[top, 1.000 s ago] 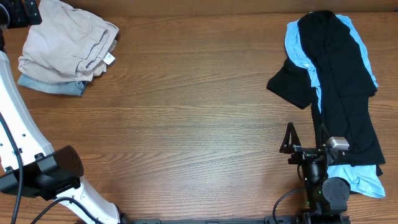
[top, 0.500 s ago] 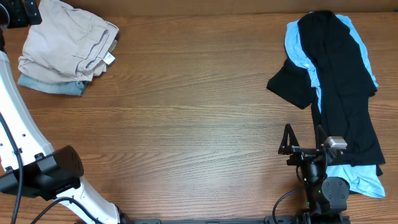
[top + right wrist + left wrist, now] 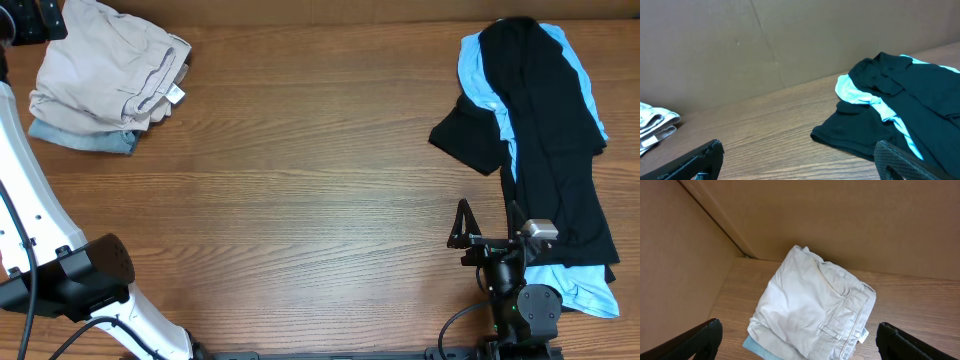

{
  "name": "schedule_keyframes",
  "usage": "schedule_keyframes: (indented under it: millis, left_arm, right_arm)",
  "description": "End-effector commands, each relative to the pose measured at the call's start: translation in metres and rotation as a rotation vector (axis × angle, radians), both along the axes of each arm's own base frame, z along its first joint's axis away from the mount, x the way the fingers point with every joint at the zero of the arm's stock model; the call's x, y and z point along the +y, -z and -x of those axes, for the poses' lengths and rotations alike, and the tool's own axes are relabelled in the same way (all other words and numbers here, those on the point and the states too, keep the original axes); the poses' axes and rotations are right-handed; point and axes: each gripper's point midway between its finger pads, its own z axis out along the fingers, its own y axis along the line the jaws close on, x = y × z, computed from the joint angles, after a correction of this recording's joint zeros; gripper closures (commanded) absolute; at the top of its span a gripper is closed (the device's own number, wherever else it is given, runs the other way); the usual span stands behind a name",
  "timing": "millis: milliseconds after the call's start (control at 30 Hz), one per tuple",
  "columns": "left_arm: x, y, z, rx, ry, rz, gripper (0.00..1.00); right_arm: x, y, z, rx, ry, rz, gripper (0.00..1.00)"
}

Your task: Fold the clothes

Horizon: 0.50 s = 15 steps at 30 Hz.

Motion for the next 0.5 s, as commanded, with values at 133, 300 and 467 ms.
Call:
schedule_keyframes:
  millis: [133, 300, 467]
  left_arm:
    - [-0.007, 0.000, -0.002, -0.004, 0.010, 0.014, 0.00]
    - [-0.008, -0.008, 0.001, -0.017, 0.010, 0.008, 0.00]
    - [-0.016, -0.037, 0.018, -0.073, 0.010, -0.016, 0.00]
  right_arm:
    - [0.001, 0.001, 0.000, -0.007, -0.006, -0.005, 0.00]
    - [0.001, 0.001, 0.000, -0.007, -0.006, -0.005, 0.00]
    - [0.001, 0.001, 0.000, -0.007, -0.006, -0.005, 0.00]
